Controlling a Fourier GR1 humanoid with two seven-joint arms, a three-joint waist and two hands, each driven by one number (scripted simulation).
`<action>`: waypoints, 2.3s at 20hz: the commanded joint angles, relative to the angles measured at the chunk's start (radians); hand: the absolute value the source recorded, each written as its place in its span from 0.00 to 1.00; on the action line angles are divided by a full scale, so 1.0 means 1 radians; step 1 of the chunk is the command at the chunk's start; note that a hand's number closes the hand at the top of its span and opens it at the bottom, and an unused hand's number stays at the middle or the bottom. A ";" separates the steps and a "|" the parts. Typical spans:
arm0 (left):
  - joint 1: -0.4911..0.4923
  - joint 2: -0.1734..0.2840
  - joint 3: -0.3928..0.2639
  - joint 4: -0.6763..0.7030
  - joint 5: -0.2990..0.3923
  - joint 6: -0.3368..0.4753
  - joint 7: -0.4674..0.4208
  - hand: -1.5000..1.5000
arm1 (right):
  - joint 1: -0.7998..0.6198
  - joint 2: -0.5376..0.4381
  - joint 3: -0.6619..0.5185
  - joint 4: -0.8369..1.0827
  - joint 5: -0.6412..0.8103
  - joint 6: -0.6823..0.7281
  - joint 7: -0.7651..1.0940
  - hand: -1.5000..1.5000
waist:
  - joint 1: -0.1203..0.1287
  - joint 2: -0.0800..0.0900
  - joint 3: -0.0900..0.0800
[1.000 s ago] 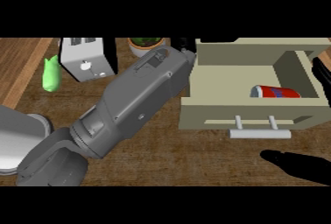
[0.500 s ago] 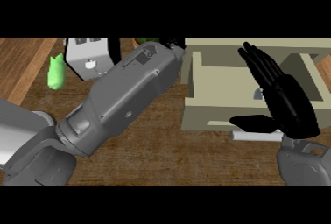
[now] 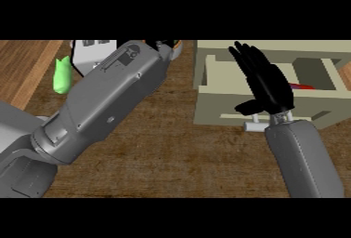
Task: Pick up the can, place it into the drawer and close the drawer
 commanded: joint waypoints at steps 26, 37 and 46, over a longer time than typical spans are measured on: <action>0.181 0.228 0.020 -0.366 -0.114 0.023 0.187 0.00 | -0.513 -0.011 -0.198 0.981 0.181 -0.643 -0.023 0.00 | 0.040 0.022 0.002; 0.206 0.285 0.032 -0.439 -0.126 -0.004 0.238 0.00 | -0.657 -0.084 -0.227 1.090 0.195 -0.657 -0.006 0.00 | 0.063 0.034 0.002; 0.236 0.304 0.028 -0.512 -0.138 0.004 0.255 0.00 | -0.738 -0.071 -0.347 1.129 0.051 -0.498 -0.162 0.00 | 0.090 0.037 0.005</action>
